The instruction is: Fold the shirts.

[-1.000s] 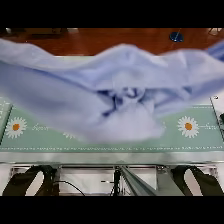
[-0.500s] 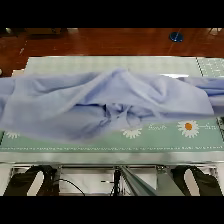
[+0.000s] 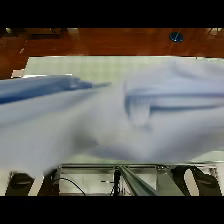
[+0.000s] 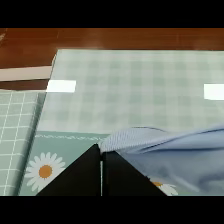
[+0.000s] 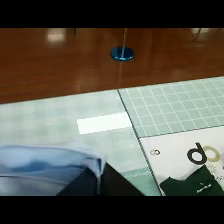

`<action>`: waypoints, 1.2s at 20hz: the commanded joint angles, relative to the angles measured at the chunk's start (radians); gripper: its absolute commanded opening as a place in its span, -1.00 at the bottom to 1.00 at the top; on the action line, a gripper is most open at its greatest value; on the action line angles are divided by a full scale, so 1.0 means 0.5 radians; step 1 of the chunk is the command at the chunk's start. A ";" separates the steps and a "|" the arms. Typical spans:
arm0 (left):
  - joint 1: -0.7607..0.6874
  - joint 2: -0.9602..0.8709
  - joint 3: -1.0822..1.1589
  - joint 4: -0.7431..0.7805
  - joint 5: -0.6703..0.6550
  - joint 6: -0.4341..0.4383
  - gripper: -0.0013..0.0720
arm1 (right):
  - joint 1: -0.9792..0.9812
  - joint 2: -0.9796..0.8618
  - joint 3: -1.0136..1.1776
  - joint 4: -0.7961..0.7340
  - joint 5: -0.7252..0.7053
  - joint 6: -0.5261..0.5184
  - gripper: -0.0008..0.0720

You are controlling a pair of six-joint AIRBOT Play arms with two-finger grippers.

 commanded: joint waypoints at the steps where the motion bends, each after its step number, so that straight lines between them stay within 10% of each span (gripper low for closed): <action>1: 0.002 0.017 -0.020 -0.005 -0.065 0.006 -0.91 | 0.063 0.001 0.009 -0.057 0.226 0.008 -0.89; 12: 0.002 -0.105 -0.057 -0.369 -0.063 -0.034 -0.91 | 0.126 -0.210 0.009 -0.032 0.322 0.022 -0.90; 24: -0.015 -1.215 -0.742 -0.486 0.430 0.080 -0.91 | 0.126 -1.729 0.009 0.088 -0.052 -0.053 -0.89</action>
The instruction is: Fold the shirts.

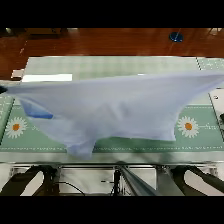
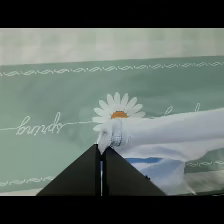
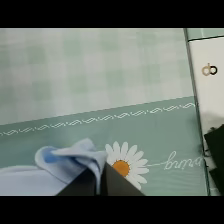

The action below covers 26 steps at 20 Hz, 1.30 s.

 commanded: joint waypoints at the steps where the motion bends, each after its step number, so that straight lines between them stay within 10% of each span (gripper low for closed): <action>1: -0.025 -0.480 -0.134 -0.101 0.307 0.046 -0.91 | 0.001 -0.454 0.002 0.110 -0.231 -0.028 -0.89; 9: -0.042 -1.156 -0.135 -0.472 1.154 0.156 -0.91 | 0.001 -0.931 0.002 0.761 -1.093 -0.034 -0.89; 17: -0.145 -1.571 -0.135 -0.546 1.082 0.149 -0.88 | 0.067 -1.335 0.002 0.676 -0.619 -0.114 -0.71; 20: -0.050 -1.550 -0.037 -0.526 0.946 0.150 0.47 | 0.063 -1.264 0.003 0.752 -0.565 -0.285 -0.22; 23: 0.210 -1.479 0.169 -0.387 0.530 0.244 0.56 | -0.016 -1.080 0.002 0.452 -0.290 -0.385 0.27; 26: 0.482 -1.322 -0.006 -0.449 0.268 0.282 0.59 | -0.186 -0.952 -0.005 0.388 -0.060 -0.319 0.32</action>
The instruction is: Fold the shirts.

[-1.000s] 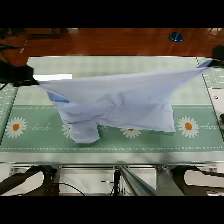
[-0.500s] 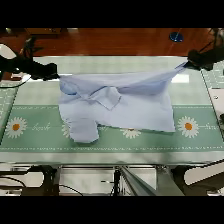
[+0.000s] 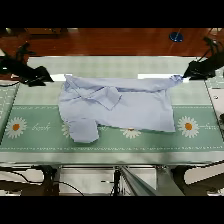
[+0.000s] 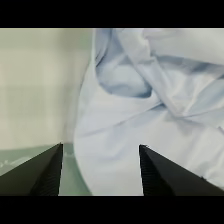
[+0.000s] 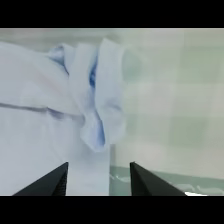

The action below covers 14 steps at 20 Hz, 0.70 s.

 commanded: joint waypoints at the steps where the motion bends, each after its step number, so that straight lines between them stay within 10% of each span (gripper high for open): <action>1: 0.284 0.185 -0.240 -0.069 -0.327 0.089 0.66 | -0.166 0.151 -0.050 -0.110 0.270 0.006 0.32; 7: 0.370 0.466 -1.257 -0.410 -0.085 0.291 0.68 | -0.377 0.425 -0.674 0.098 0.034 -0.093 0.35; 14: 0.140 0.386 -1.439 -0.506 0.319 0.290 0.73 | -0.476 0.631 -1.194 0.156 -0.243 -0.185 0.34</action>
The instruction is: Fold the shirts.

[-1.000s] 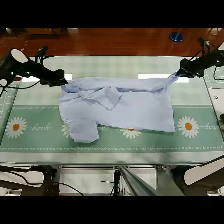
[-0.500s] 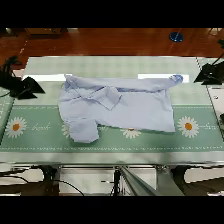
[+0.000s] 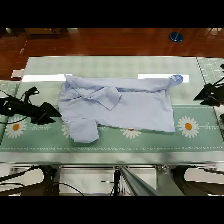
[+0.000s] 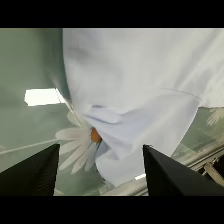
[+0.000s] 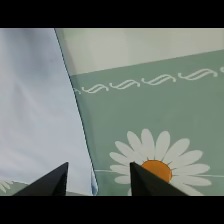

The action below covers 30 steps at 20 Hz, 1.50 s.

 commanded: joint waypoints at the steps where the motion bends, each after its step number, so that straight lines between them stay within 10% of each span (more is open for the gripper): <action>1: -0.111 -0.037 -0.066 -0.110 0.251 0.011 0.90 | -0.030 0.139 -0.230 0.024 -0.188 -0.063 0.34; 7: -0.253 -0.244 -0.066 -0.183 0.357 -0.011 0.63 | -0.030 0.296 -0.321 0.040 -0.259 -0.066 0.34; 9: -0.266 -0.304 -0.060 -0.269 0.385 -0.005 -0.91 | -0.030 0.340 -0.321 0.078 -0.250 -0.066 0.34; 12: -0.266 -0.310 -0.058 -0.280 0.371 0.024 -0.90 | -0.031 0.362 -0.332 -0.039 -0.182 -0.042 0.69; 30: -0.266 -0.289 -0.058 -0.283 0.266 0.125 -0.90 | -0.340 0.391 -1.491 0.571 -0.578 -0.198 0.65</action>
